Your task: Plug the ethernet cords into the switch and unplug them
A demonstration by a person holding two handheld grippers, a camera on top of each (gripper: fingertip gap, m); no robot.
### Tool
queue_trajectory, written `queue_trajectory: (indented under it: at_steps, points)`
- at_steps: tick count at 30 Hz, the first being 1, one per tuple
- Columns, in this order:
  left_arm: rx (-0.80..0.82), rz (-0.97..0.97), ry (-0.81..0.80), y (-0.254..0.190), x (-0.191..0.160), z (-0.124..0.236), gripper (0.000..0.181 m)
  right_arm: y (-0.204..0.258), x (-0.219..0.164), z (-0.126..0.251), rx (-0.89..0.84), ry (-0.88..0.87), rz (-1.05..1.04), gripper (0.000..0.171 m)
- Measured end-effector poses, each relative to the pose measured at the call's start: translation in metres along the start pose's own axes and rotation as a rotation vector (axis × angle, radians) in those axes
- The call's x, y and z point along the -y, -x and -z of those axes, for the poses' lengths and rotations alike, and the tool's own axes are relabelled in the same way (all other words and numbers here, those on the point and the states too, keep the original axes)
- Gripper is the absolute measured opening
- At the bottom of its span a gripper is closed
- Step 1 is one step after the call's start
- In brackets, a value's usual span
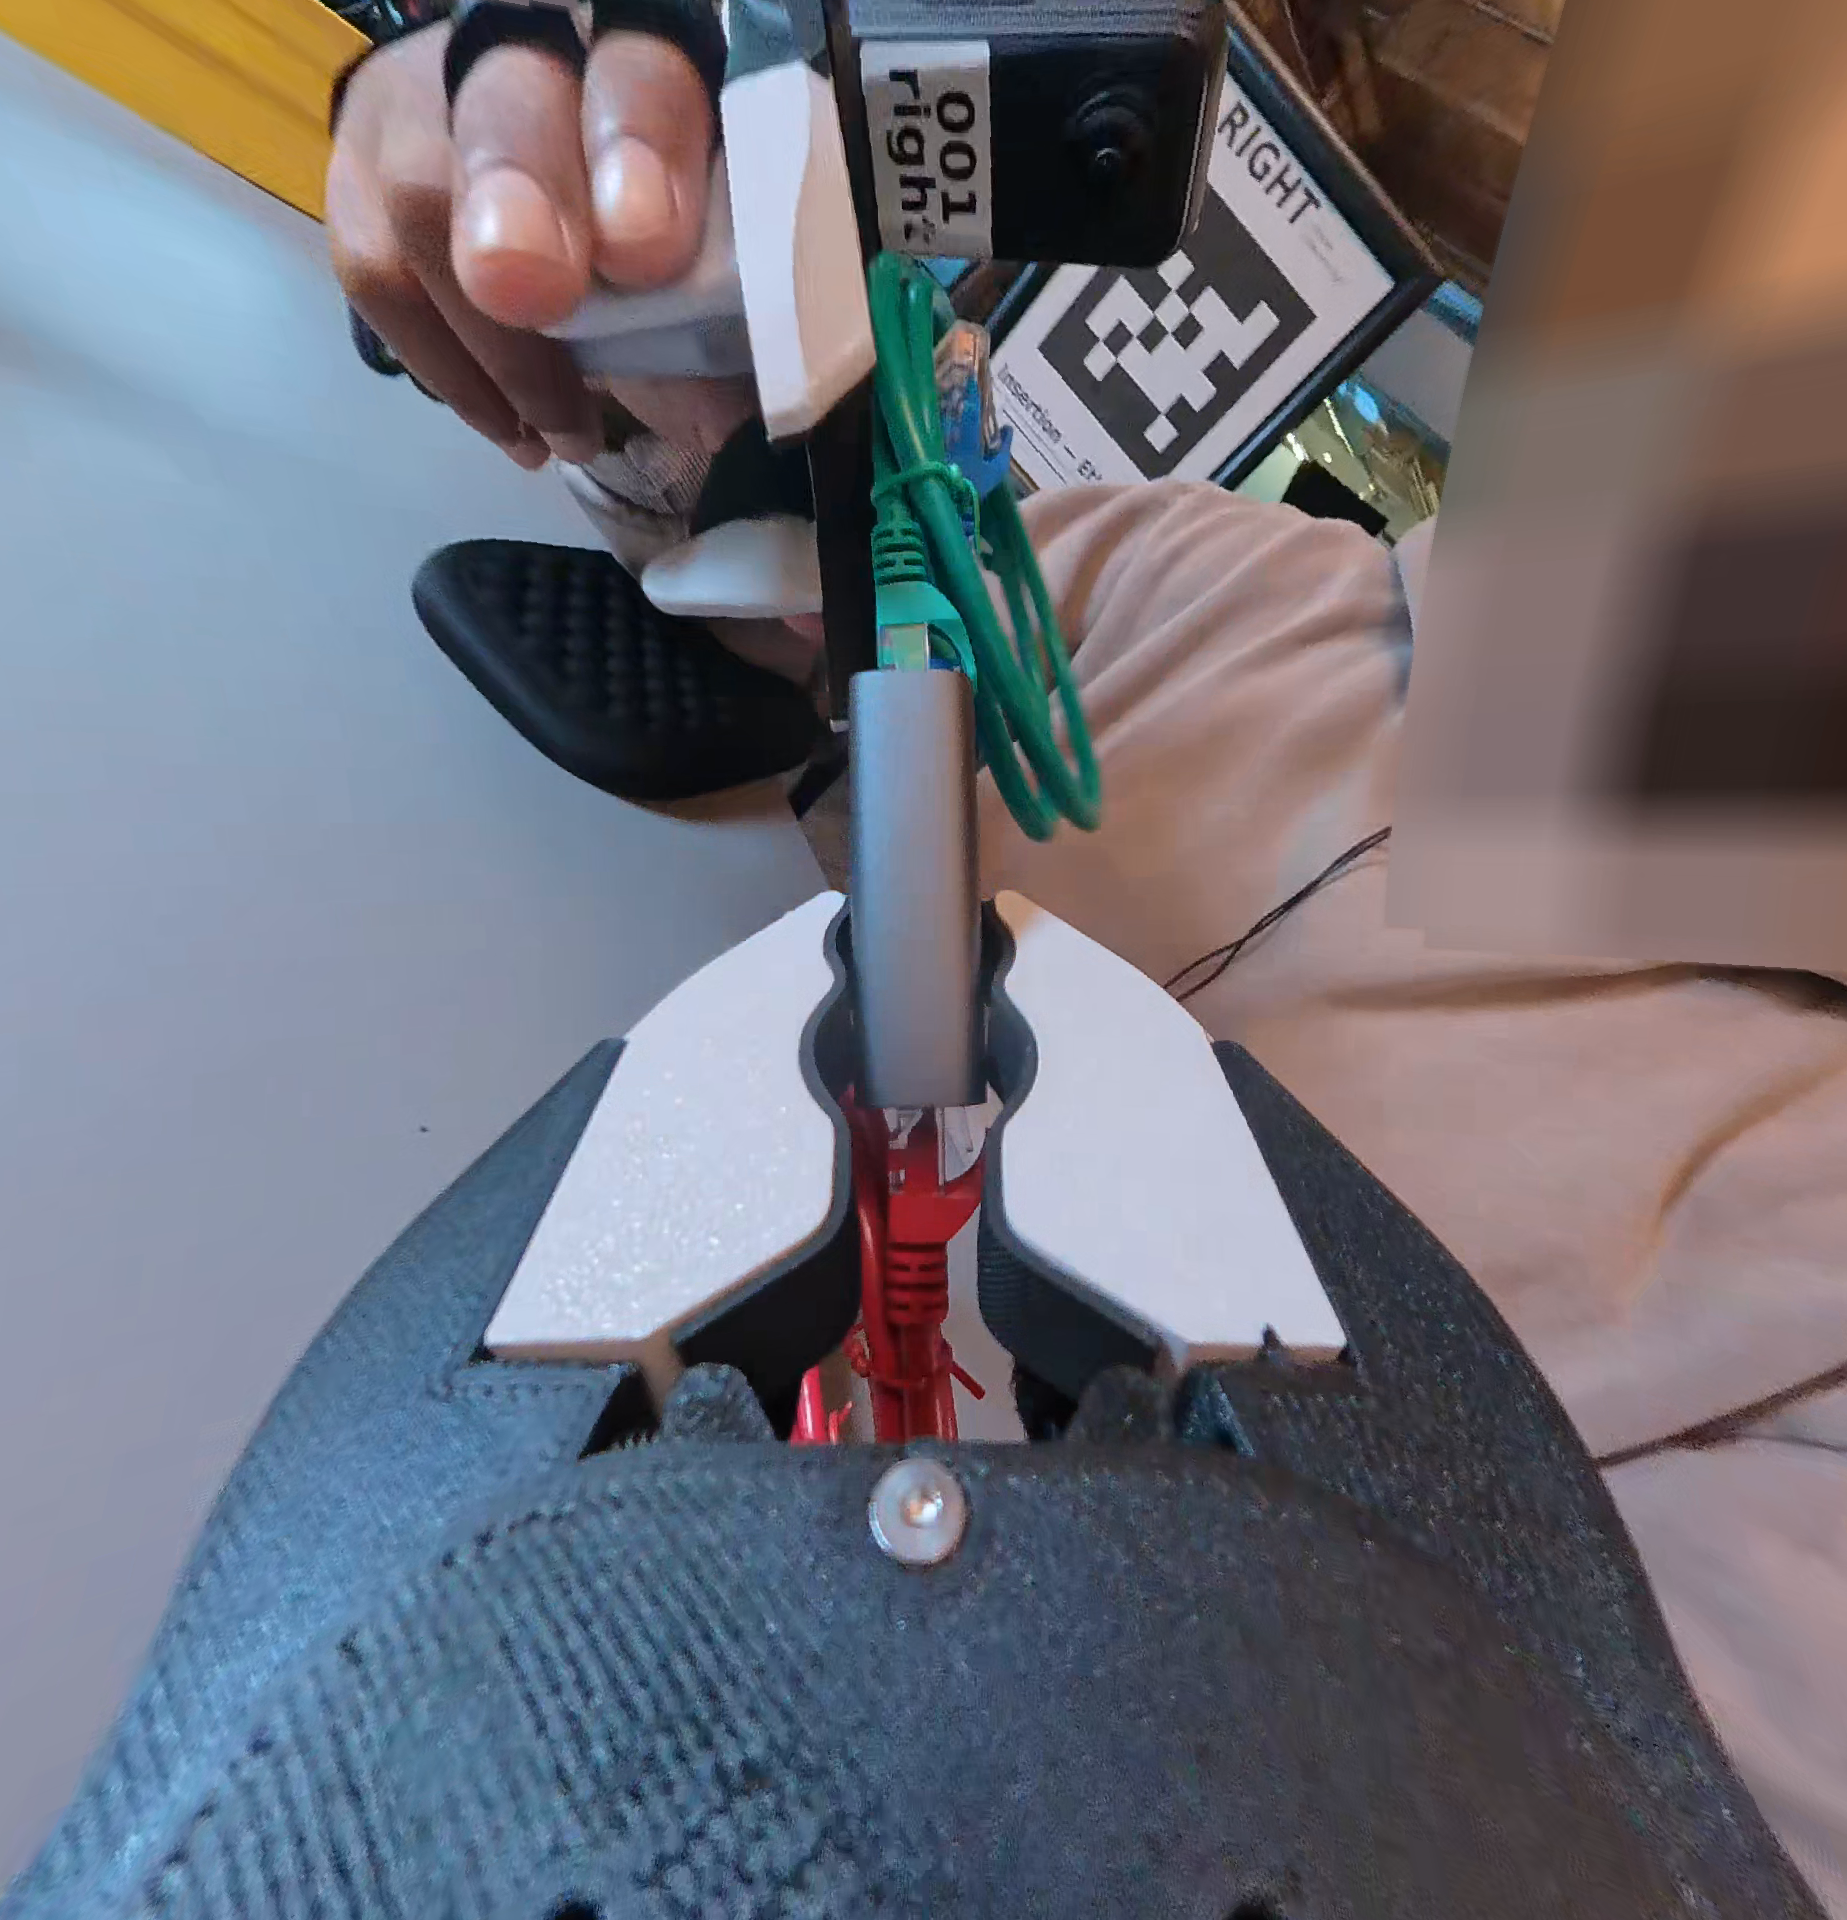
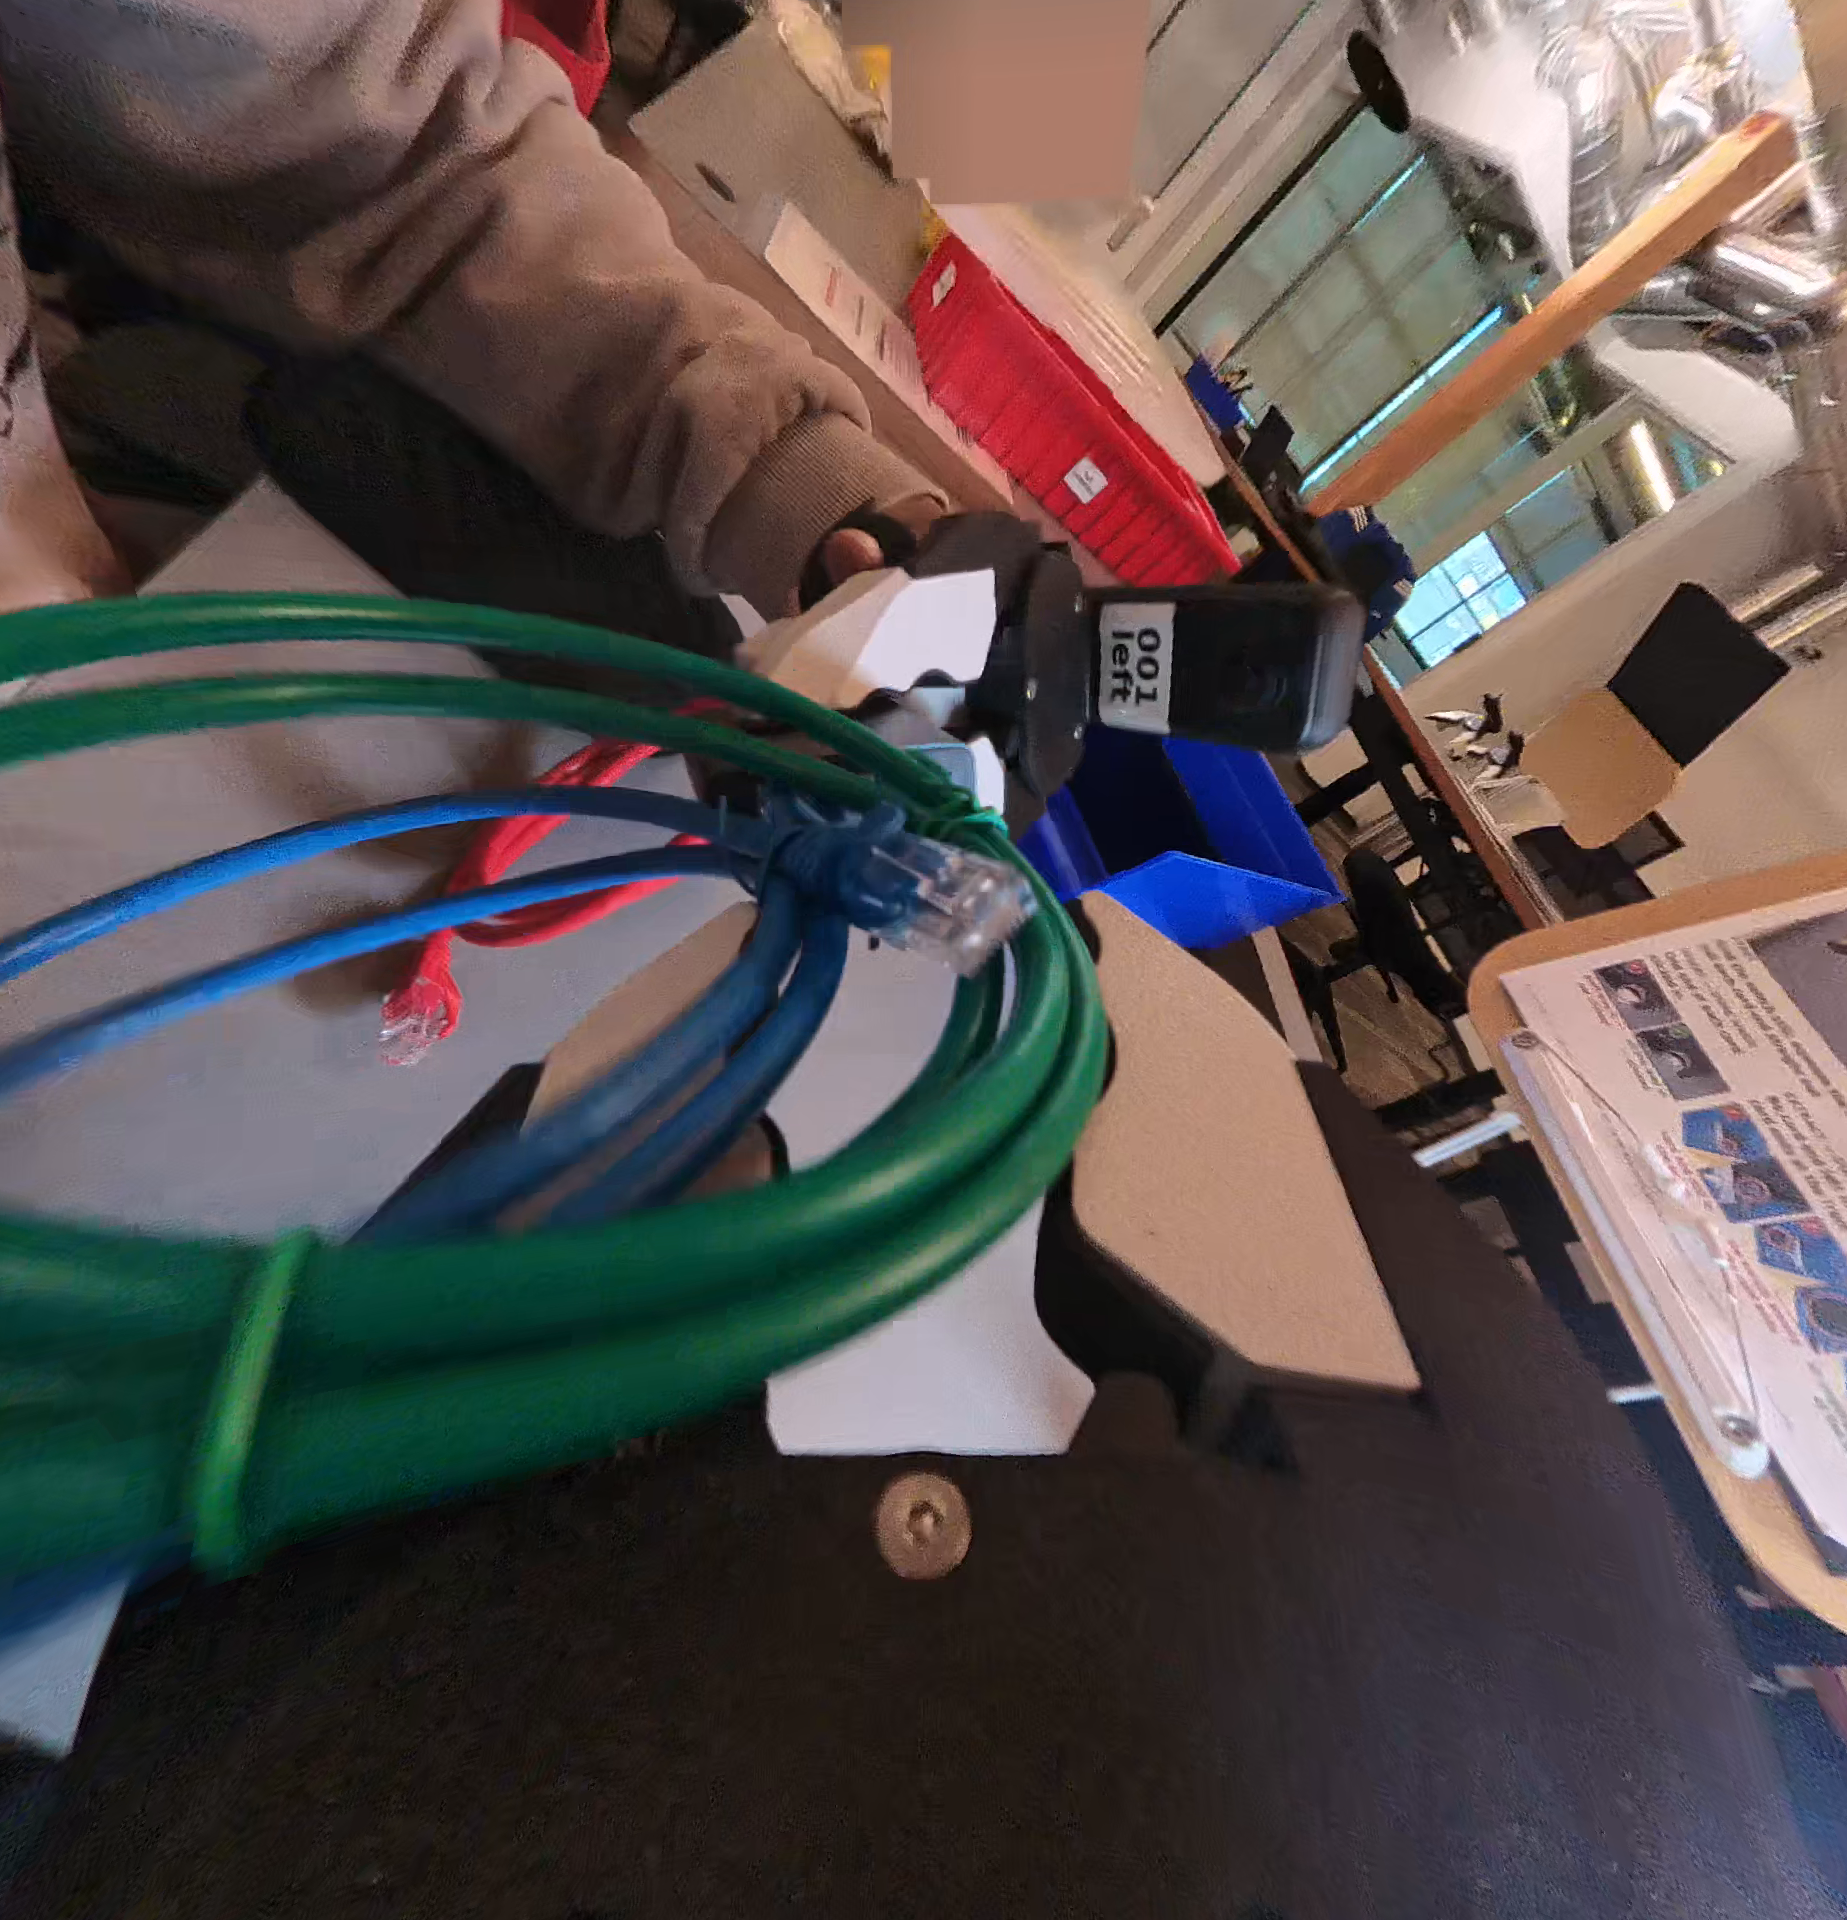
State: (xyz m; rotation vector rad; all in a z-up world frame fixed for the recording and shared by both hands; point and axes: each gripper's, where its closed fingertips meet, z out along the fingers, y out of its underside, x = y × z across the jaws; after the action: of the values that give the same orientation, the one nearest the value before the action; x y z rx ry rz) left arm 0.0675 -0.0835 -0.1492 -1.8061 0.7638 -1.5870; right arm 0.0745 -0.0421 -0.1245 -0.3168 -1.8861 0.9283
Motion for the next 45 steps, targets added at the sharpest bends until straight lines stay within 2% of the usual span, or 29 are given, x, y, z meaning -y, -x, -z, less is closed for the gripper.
queue_trajectory:
  at_steps: [2,4,5,8,10,14,15,17,21,24,28,30,31,36,40,45]
  points:
    - [0.020,0.021,-0.024,0.004,0.001,0.002,0.021,0.003,-0.002,-0.001,0.011,-0.045,-0.057,0.046]
    - [0.047,0.036,-0.049,0.010,0.001,0.004,0.024,0.010,-0.003,-0.002,0.053,-0.091,-0.112,0.030]
    - [0.058,0.052,-0.069,0.013,0.003,0.007,0.026,0.013,-0.003,-0.002,0.080,-0.110,-0.156,0.014]
    - [0.117,0.068,-0.099,0.022,0.003,0.014,0.026,0.010,-0.011,-0.005,0.106,-0.130,-0.299,0.008]
    - [0.117,0.062,-0.097,0.020,0.002,0.015,0.022,0.009,-0.017,-0.006,0.103,-0.121,-0.340,0.010]
    - [0.111,0.050,-0.090,0.017,0.000,0.014,0.021,0.005,-0.009,0.001,0.131,-0.173,-0.408,0.052]
    - [0.102,0.054,-0.090,0.016,0.000,0.014,0.021,0.004,-0.007,0.002,0.120,-0.181,-0.404,0.055]
    - [0.076,0.060,-0.069,0.013,-0.003,0.010,0.021,0.005,-0.003,0.000,0.104,-0.181,-0.371,0.054]
    - [0.079,0.054,-0.045,0.011,-0.008,0.005,0.021,0.014,0.003,-0.004,0.137,-0.222,-0.395,0.035]
    - [0.214,-0.004,-0.092,0.025,0.000,0.017,0.030,0.004,-0.002,-0.007,0.106,-0.205,-0.530,0.030]
    - [0.601,-0.241,-0.098,0.051,0.013,0.048,0.051,-0.009,-0.027,-0.018,0.031,-0.095,-0.809,0.027]
    - [0.773,-0.408,-0.033,0.054,0.014,0.056,0.060,-0.011,-0.036,-0.021,0.018,-0.086,-0.932,0.024]
    - [0.846,-0.488,0.018,0.055,0.013,0.058,0.062,-0.012,-0.039,-0.022,0.018,-0.092,-1.007,0.018]
    - [1.147,-0.722,0.290,0.081,-0.004,0.060,0.061,-0.014,-0.054,-0.029,0.046,-0.155,-1.270,0.018]
    - [1.196,-0.744,0.336,0.095,-0.011,0.056,0.060,-0.011,-0.060,-0.033,0.036,-0.135,-1.323,0.018]
    - [1.080,-0.643,0.257,0.084,-0.010,0.053,0.060,-0.008,-0.057,-0.030,0.109,-0.140,-1.303,0.018]
